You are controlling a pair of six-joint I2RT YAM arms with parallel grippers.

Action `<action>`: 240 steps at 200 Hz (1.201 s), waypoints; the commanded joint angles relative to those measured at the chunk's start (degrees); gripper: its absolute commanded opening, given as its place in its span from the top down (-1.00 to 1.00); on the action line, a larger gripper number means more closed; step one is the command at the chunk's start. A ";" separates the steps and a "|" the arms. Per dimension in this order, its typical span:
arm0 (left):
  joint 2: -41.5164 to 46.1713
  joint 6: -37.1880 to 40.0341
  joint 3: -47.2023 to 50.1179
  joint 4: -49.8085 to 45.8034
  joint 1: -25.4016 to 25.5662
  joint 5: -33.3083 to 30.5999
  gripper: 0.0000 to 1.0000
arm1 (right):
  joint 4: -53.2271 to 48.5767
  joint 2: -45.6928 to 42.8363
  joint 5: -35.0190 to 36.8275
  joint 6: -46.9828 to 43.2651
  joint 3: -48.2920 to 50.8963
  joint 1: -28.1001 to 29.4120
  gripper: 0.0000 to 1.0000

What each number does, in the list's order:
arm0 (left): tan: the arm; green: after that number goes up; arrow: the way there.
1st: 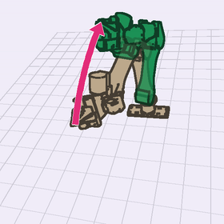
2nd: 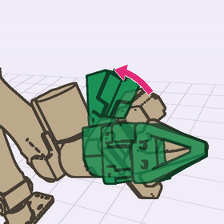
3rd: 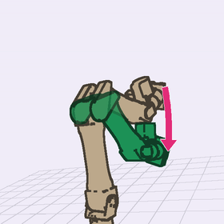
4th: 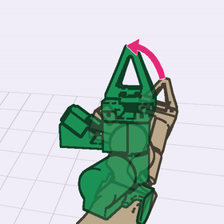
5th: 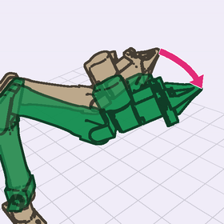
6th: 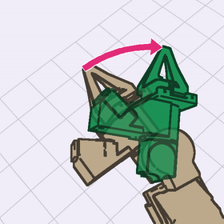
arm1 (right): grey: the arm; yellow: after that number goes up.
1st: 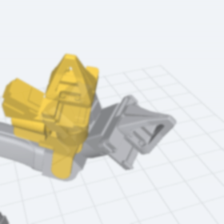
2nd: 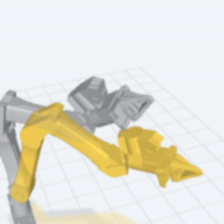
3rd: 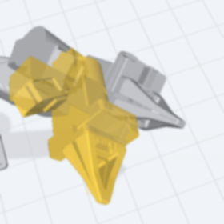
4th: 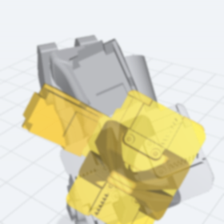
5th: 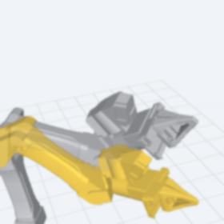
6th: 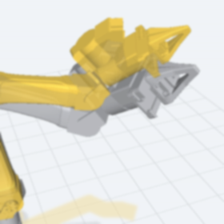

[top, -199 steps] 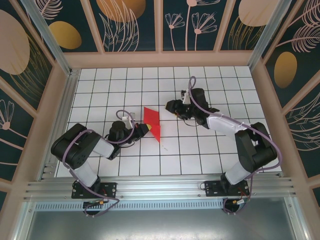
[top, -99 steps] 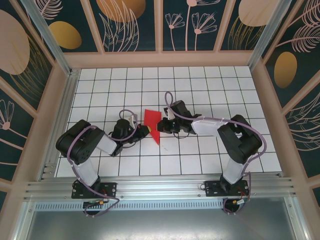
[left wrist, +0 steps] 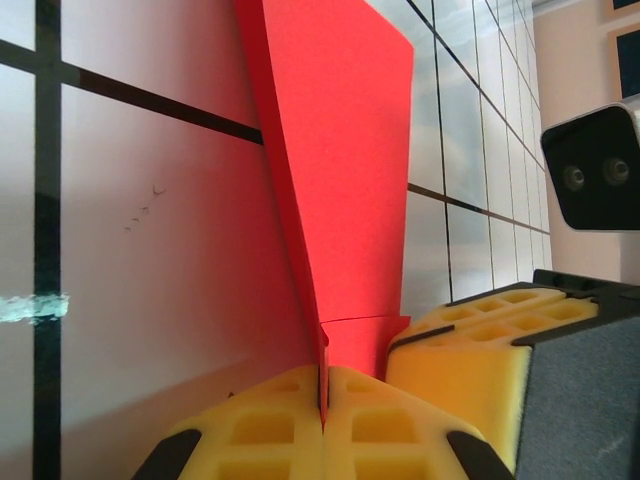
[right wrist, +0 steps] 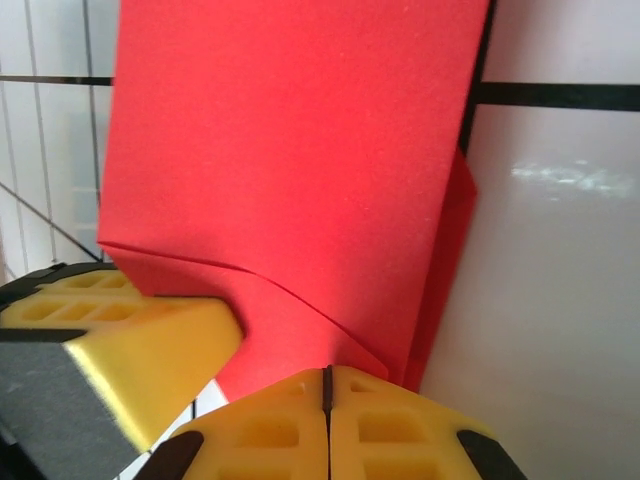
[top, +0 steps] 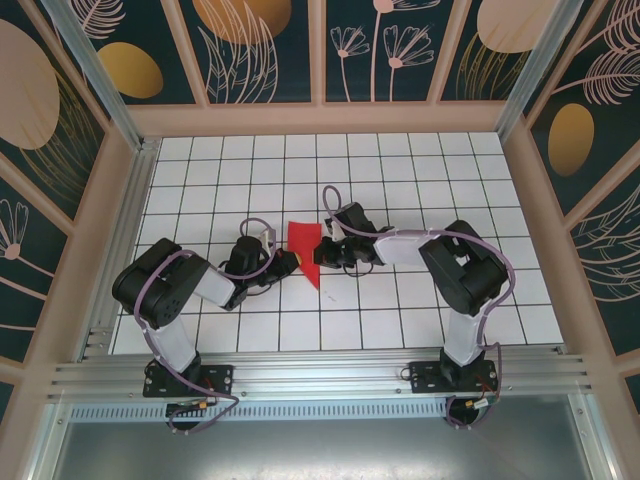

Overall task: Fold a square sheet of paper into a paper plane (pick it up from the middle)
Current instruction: Fold the wing for the fifth time at the center of the table.

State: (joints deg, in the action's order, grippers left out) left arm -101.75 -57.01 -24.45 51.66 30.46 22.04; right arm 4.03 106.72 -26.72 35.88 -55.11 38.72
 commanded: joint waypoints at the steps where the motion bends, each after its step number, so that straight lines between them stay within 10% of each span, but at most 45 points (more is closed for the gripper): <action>1: -0.38 1.55 -1.15 -1.55 0.30 -0.25 1.00 | -0.94 1.42 2.64 -1.07 -1.30 -0.13 0.85; 71: 1.67 -0.69 -1.75 -0.20 0.26 1.92 0.51 | -3.17 3.12 4.57 -0.16 -1.06 -0.03 0.86; 240: 3.89 2.50 -6.11 -15.48 0.24 -2.12 0.65 | -14.44 6.14 22.37 -8.08 -4.17 6.85 0.57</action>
State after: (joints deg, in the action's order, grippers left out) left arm -97.32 -56.58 -28.77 40.40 30.46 21.61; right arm -3.53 109.40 -13.82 31.73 -60.64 43.48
